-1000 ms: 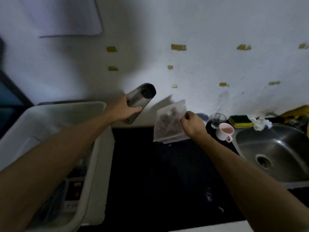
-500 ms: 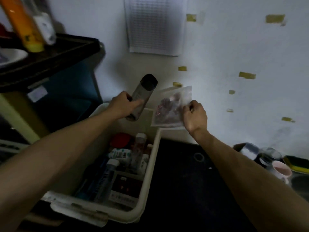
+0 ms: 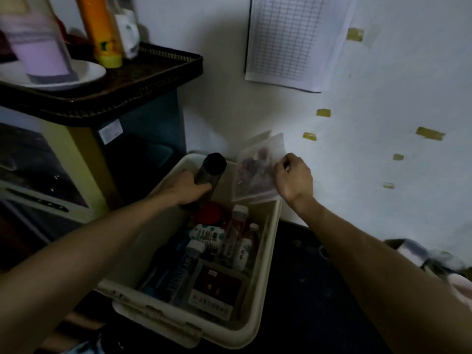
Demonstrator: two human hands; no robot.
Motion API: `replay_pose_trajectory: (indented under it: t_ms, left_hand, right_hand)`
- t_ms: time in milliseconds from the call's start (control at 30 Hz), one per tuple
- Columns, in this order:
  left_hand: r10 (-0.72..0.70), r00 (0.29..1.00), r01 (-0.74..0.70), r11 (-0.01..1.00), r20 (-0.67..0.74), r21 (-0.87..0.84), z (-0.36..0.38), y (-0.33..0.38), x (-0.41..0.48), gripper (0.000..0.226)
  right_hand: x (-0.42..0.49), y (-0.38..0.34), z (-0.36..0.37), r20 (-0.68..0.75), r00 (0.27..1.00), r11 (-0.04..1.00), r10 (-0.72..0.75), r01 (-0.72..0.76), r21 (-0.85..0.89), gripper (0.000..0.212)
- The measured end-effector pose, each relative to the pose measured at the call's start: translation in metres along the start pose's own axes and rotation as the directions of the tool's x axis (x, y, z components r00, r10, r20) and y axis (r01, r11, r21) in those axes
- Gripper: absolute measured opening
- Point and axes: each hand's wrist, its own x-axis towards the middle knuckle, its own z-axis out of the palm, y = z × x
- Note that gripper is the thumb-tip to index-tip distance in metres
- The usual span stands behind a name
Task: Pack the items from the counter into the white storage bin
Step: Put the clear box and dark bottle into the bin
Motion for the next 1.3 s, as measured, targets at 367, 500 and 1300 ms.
replay_pose_trajectory:
  t_ms: [367,500,1300]
  left_hand:
    - [0.021,0.999,-0.036,0.900,0.039,0.435,0.077,-0.070,0.007,0.081]
    - [0.066,0.994,-0.105,0.812,0.089,0.574,0.090,-0.079,0.012,0.073]
    - [0.226,0.866,-0.491,0.216,0.446,0.844,0.110,-0.079,0.066,0.023]
  right_hand:
    - [-0.057,0.000,0.080,0.350,0.924,0.988,0.152,-0.155,-0.020,0.010]
    - [-0.067,0.002,0.097,0.374,0.889,0.952,0.264,-0.303,0.049,0.010]
    - [-0.079,0.025,0.182,0.329,0.833,0.821,0.445,-0.233,-0.521,0.051]
